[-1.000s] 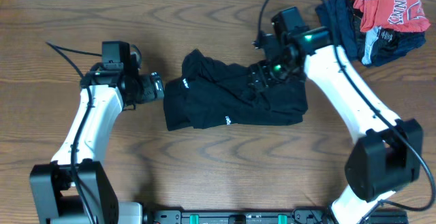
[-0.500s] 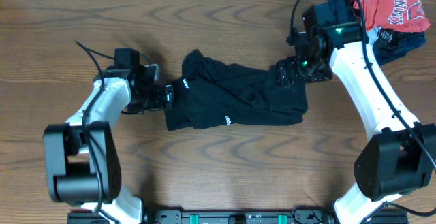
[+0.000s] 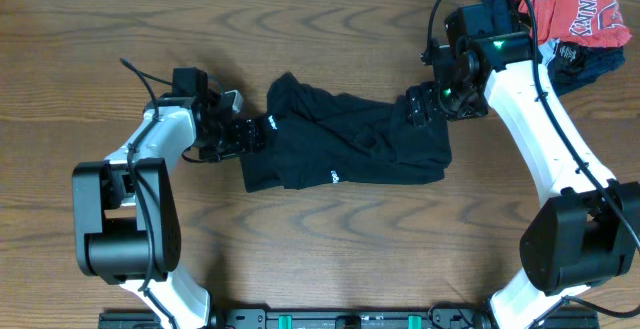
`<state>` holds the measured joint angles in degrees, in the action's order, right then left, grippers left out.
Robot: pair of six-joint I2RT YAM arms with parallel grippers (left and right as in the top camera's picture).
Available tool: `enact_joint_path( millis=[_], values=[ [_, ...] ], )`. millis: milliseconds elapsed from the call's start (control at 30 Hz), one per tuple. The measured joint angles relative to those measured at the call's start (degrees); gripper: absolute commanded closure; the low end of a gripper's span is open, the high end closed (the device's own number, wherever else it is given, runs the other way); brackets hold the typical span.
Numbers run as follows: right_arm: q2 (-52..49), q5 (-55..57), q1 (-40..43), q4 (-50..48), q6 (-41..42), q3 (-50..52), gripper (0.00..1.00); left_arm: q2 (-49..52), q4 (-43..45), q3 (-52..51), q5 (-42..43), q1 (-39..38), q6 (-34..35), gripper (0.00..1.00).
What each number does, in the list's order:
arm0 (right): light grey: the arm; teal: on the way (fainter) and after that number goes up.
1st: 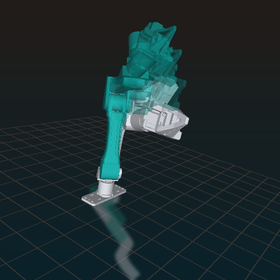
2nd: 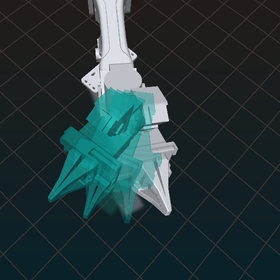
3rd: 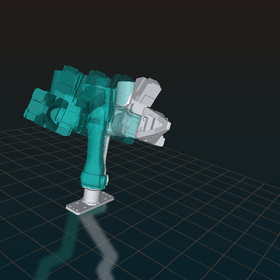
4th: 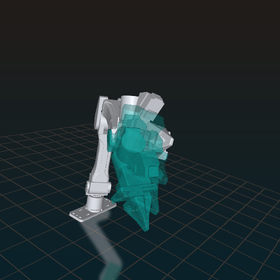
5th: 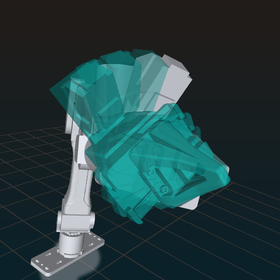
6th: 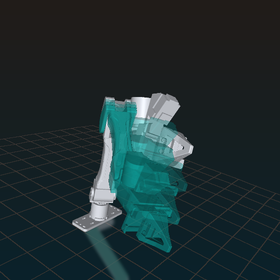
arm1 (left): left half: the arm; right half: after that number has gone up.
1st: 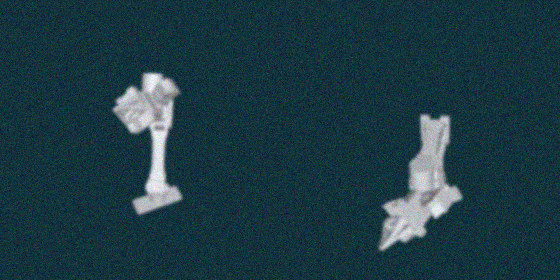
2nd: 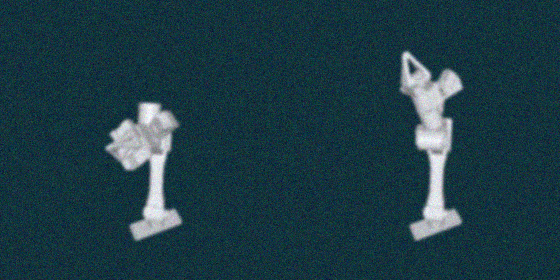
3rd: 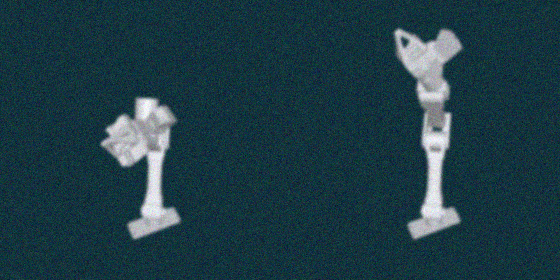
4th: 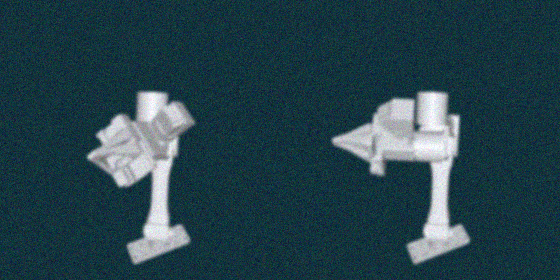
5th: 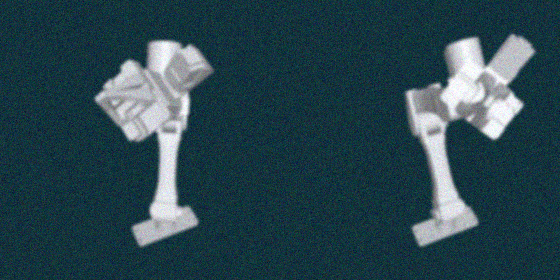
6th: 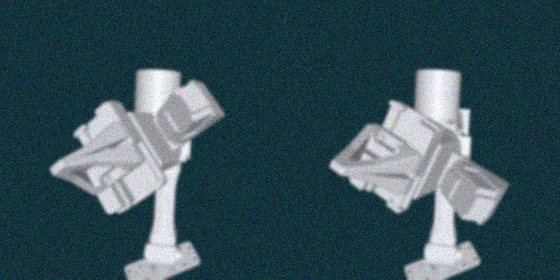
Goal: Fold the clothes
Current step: 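Grasp the black strip's left and right ends with both grippers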
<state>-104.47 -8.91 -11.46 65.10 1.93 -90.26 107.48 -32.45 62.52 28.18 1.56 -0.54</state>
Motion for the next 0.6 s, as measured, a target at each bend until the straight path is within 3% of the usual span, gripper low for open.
enact_joint_path(
  millis=[67,133,200,233,333,367,433,500,600],
  values=[
    [0.00,0.02,0.00,-0.22,0.42,0.00,0.13,0.44,0.00,0.15,0.61,-0.85,0.52,0.44],
    [0.00,0.00,0.00,-0.39,0.68,0.00,0.13,1.01,0.17,0.28,1.40,-1.86,0.83,0.59],
    [0.00,0.00,0.00,-0.48,1.09,0.00,0.14,1.86,0.31,0.44,2.34,-2.71,1.42,0.78],
    [0.00,0.02,0.00,-0.55,1.51,0.00,0.16,2.29,0.35,0.48,2.69,-2.93,1.49,0.94],
    [0.00,0.00,-0.02,-0.79,3.21,0.00,0.26,3.26,0.09,0.28,4.13,-3.17,1.97,0.94],
    [0.00,0.00,-0.02,-0.96,3.76,0.00,0.34,3.30,-0.02,0.26,4.42,-3.17,2.12,0.94],
    [0.00,0.00,-0.04,-1.53,4.98,0.02,0.60,3.30,-0.04,0.22,4.66,-2.95,2.60,0.94],
    [0.02,-0.02,-0.09,-2.60,5.86,0.52,0.99,3.02,-0.35,0.13,4.72,-2.49,3.34,0.94],
    [0.02,-0.39,-0.11,-5.77,7.61,3.32,0.99,1.51,-2.67,-0.66,3.26,-1.36,3.69,0.94]
  ],
)
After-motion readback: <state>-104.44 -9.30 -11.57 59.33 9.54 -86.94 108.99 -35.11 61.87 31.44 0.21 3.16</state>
